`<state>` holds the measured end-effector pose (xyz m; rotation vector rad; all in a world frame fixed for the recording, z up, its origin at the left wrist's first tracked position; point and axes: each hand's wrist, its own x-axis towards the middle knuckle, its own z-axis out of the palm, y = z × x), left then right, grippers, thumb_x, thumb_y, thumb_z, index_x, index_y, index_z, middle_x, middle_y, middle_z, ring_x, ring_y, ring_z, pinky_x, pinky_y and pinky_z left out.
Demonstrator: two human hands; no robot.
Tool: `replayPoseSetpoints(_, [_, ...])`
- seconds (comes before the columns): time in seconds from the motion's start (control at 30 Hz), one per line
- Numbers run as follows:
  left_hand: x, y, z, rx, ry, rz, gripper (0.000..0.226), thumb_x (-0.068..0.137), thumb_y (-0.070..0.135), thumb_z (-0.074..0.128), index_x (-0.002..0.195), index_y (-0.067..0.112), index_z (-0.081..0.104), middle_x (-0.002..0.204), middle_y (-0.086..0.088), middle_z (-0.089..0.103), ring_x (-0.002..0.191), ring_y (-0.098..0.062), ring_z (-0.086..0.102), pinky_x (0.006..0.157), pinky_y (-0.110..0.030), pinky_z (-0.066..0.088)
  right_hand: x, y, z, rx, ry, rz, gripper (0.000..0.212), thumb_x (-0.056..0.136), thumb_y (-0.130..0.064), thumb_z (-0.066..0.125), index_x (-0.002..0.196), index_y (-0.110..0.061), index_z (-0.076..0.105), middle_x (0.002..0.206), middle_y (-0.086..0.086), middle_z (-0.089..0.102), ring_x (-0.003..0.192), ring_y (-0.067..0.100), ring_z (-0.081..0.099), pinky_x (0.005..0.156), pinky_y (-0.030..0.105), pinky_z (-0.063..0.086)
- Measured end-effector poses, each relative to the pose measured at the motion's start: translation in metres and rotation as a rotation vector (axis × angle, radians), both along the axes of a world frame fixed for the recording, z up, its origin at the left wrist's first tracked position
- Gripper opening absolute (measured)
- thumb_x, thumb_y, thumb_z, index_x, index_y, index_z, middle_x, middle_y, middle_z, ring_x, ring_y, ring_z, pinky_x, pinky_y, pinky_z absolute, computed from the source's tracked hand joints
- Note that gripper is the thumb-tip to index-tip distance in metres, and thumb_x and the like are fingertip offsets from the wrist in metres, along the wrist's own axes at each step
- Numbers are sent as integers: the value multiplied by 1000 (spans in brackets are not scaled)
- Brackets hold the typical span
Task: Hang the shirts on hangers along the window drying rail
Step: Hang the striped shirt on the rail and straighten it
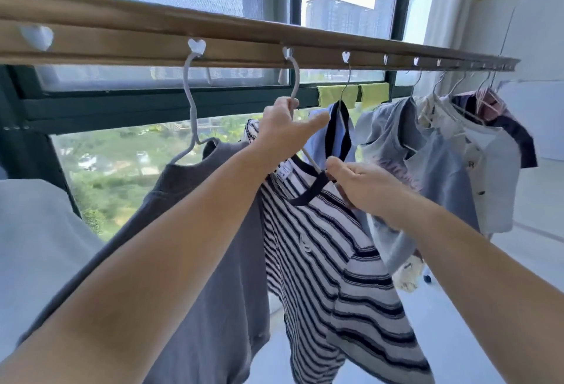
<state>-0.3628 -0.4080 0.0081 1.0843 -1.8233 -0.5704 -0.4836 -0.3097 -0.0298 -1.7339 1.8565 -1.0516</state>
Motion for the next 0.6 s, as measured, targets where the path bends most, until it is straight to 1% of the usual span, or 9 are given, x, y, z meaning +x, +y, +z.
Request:
replayPoseSetpoints(0.03, [-1,-1,0,-19,-13,54,63,77,47,65,128,19,41,125,-3,43,114,-19,45,93,-33,42,0,-3,-1,-44,-57,5,51,96,-45,37,77,-4,60,72,13,62,62,22,56,61,29,47])
replayPoseSetpoints(0.07, [-2,-2,0,-32,-36,103,63,76,43,67,127,19,41,123,-4,41,114,-20,42,96,-35,42,0,-7,-2,-94,-85,5,47,96,-42,40,79,-5,63,73,11,65,61,18,55,60,27,45])
replayPoseSetpoints(0.13, [-3,-4,0,-38,-73,160,58,77,30,66,127,19,40,121,-6,38,114,-22,38,97,-36,42,-4,-16,-4,-176,-14,-6,34,94,-34,46,91,-9,69,83,8,69,68,13,55,64,26,42])
replayPoseSetpoints(0.2, [-1,-5,0,-49,-91,171,51,81,14,58,127,18,39,122,-8,38,115,-24,37,94,-33,41,-6,-21,-6,-204,98,-25,23,92,-29,51,102,-21,70,93,-4,68,81,9,57,68,21,42])
replayPoseSetpoints(0.3, [4,-8,-1,-48,-101,164,47,82,2,46,126,16,39,121,-13,42,116,-28,40,95,-35,40,-8,-33,-10,-211,164,-66,25,89,-33,54,111,-28,66,114,0,64,101,17,58,83,26,44])
replayPoseSetpoints(0.37, [8,-9,-2,-40,-115,183,46,82,1,43,125,15,39,120,-14,44,115,-30,42,96,-40,42,-7,-40,-14,-223,202,-106,26,87,-40,56,110,-32,63,119,6,55,108,22,53,84,27,39])
replayPoseSetpoints(0.43, [9,-10,-2,-43,-138,218,45,82,2,43,125,15,39,119,-15,46,114,-31,43,93,-39,41,-6,-46,-16,-210,216,-117,31,86,-45,56,115,-34,59,121,7,45,113,27,47,85,28,36])
replayPoseSetpoints(0.53, [11,-10,-2,-53,-175,288,42,84,5,44,124,15,40,118,-18,49,112,-33,46,91,-38,39,-3,-53,-17,-208,215,-39,46,88,-48,52,132,-41,41,123,8,36,113,32,47,93,35,40])
replayPoseSetpoints(0.6, [14,-9,-3,-54,-193,328,39,85,8,45,123,16,41,116,-20,51,109,-35,49,92,-42,42,-1,-59,-18,-189,290,55,49,93,-47,43,139,-46,28,127,11,39,115,34,46,93,40,40])
